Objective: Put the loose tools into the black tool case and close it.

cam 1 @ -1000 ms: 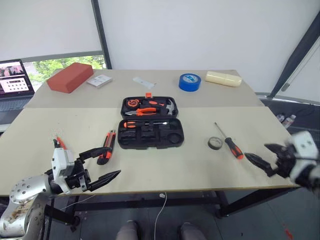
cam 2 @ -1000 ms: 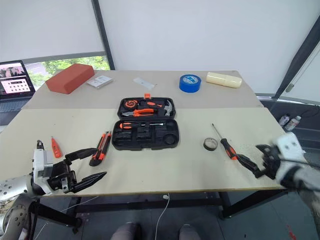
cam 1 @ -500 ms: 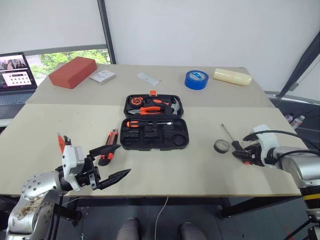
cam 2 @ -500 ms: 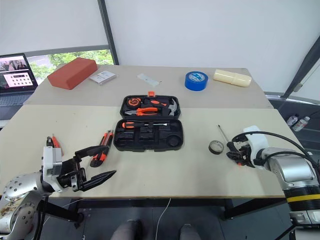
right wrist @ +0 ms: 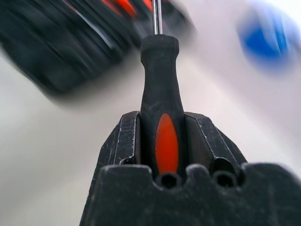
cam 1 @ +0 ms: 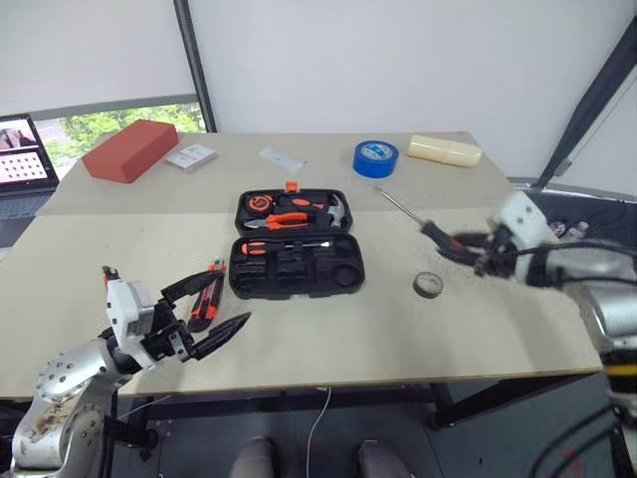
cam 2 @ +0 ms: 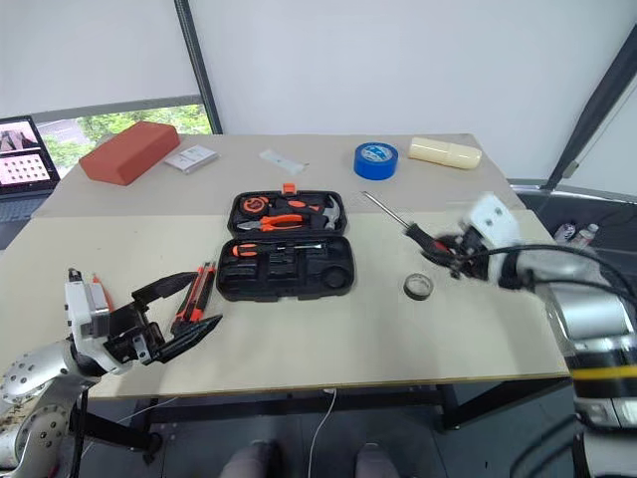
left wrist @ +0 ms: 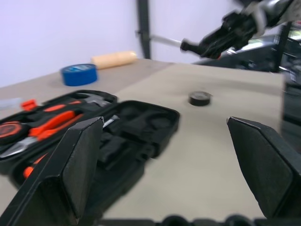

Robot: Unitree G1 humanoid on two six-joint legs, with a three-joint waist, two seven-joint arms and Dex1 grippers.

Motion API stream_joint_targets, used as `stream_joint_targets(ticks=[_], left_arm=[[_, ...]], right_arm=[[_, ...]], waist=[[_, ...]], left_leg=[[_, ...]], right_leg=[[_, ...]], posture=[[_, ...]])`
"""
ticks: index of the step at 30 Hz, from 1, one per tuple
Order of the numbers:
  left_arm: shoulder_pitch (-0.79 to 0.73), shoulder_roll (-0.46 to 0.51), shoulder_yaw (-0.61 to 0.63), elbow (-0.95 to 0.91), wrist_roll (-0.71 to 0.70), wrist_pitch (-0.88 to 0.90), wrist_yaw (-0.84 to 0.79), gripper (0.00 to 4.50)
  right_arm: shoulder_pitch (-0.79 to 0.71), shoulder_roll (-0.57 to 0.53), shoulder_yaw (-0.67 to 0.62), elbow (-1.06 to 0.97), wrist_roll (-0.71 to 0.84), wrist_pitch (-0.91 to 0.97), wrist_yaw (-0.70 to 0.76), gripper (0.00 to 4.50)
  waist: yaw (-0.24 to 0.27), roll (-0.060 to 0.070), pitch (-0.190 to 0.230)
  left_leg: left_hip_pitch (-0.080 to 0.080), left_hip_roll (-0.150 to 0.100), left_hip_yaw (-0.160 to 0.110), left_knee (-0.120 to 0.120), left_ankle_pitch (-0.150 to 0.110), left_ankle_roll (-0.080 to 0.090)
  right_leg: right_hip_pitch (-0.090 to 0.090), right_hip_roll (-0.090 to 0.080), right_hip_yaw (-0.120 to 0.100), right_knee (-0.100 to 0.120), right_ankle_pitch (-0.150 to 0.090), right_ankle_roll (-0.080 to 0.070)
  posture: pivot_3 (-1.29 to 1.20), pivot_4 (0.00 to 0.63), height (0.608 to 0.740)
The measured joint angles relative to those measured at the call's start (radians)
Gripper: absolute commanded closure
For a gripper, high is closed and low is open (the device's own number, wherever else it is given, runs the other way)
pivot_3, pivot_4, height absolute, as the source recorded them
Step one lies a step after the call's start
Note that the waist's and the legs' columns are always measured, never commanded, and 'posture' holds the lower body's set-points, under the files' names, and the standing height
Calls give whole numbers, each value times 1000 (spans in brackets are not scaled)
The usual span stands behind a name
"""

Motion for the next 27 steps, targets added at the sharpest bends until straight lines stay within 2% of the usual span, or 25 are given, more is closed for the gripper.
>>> stream_joint_targets(ticks=[2,4,9,12,18,27], left_arm=[[2,-24,8,0,10,0,59,0],[11,-45,23,-1,25,0,117,0],[34,-80,26,-3,58,-3,190,0],[69,-91,25,-5,68,-6,206,0],[93,-100,26,-15,70,-8,219,0],[101,-107,19,-20,75,-9,229,0]], right_arm=[[-112,89,124,61,-66,-66,78,3482],[-220,194,236,207,-149,-127,128,3482],[-379,339,358,512,-312,-277,142,3482],[-435,416,387,699,-391,-366,99,3482],[-507,468,390,928,-467,-477,60,3482],[-588,508,347,1115,-507,-543,16,3482]], waist=[[-1,-1,0],[2,-1,0],[22,-1,1],[29,-1,0],[25,-1,1],[18,-1,1]], left_leg=[[0,2,0,-1,0,0],[-1,2,0,-1,0,0],[-8,2,2,-1,0,-1],[-16,2,2,-1,3,-5],[-14,2,1,-1,4,-6],[-13,4,1,-1,4,-7]], right_leg=[[-1,2,-1,1,1,0],[-2,2,-1,2,5,-3],[-8,2,-1,2,5,-3],[-18,2,-1,8,6,-3],[-20,2,-1,13,5,-5],[-20,3,-1,15,4,-7]], posture=[[0,150,740],[0,150,740],[0,150,740],[0,150,740],[0,150,740],[0,150,740]])
